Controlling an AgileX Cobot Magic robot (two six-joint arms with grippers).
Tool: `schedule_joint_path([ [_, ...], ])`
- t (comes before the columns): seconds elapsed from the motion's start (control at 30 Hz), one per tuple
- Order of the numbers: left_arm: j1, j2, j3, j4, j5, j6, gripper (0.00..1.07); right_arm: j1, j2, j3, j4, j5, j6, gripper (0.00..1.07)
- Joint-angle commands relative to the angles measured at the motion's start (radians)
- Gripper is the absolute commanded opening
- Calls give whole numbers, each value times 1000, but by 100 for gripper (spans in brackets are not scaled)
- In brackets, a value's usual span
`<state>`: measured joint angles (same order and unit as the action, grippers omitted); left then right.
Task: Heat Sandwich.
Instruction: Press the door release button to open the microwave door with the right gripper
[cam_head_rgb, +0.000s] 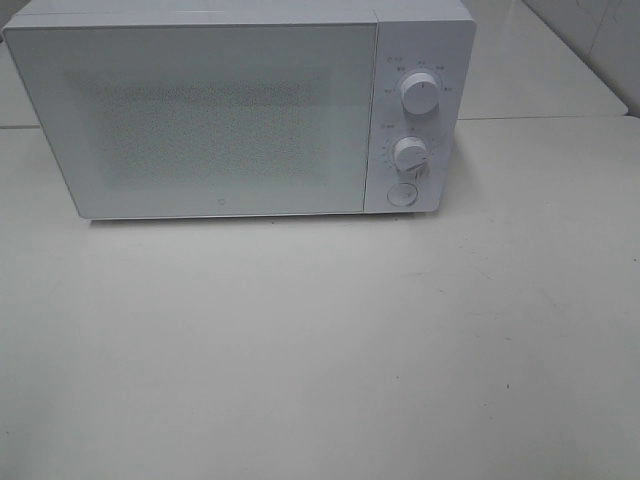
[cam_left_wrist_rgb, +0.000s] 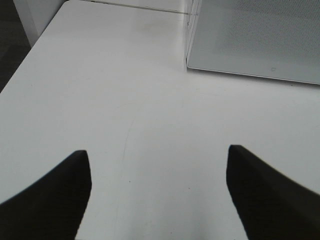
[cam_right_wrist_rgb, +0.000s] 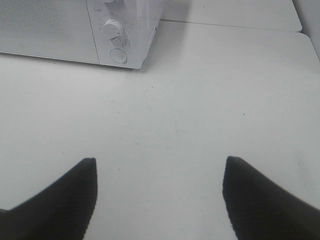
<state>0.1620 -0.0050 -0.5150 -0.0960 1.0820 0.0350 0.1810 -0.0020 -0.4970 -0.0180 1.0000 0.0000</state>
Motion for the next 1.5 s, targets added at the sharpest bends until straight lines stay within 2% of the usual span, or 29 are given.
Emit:
schedule_joint_path([
  [0.03,2,-18,1,0,-13,-6,71,-3,-30,1,-8,-3,14,70],
  [0.27,2,-18,1,0,-13,-6,71,-26,-30,1,-21,-3,32,70],
  [0.4,2,-18,1,0,-13,-6,71,-118,-30,1,-15,-3,22,70],
  [1.5,2,-18,1,0,-13,-6,71,-119,-30,1,-15,-3,22,70],
])
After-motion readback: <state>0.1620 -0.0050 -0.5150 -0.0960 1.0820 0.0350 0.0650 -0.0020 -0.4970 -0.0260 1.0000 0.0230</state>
